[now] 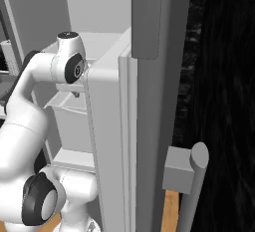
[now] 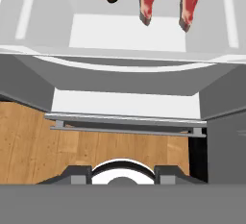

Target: Place one bell pepper and one steak in each tupperware on the nearby counter, to pack two identical lunches.

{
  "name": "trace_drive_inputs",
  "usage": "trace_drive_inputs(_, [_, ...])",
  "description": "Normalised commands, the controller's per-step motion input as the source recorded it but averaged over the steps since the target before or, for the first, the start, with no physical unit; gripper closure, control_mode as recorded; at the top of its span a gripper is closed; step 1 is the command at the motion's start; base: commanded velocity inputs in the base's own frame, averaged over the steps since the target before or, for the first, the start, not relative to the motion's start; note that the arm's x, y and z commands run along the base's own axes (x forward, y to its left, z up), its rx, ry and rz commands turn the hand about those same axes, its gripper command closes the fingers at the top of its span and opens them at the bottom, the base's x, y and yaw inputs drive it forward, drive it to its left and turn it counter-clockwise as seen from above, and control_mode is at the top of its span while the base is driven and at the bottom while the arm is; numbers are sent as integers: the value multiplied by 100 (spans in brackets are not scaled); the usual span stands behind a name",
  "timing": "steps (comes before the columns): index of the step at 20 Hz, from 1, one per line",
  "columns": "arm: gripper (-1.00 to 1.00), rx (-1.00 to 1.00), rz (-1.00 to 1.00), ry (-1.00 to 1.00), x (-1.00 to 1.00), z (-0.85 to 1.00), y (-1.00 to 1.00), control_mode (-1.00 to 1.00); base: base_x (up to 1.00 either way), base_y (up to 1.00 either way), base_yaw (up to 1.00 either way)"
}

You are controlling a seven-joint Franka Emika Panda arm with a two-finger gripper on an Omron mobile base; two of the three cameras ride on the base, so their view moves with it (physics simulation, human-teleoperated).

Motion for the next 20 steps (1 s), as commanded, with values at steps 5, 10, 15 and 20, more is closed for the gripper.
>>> trace_drive_inputs(5, [-100, 0, 0, -7, -3, -39, 0, -100, 0, 0, 0])
trace_drive_inputs(10, [-100, 0, 0, -33, 0, -58, 0, -100, 0, 0, 0])
trace_drive_inputs(15, [-100, 0, 0, -18, 15, -34, 0, -100, 0, 0, 0])
trace_drive_inputs(20, [-100, 2, 0, -1, 58, -3, -11, -100, 0, 0, 0])
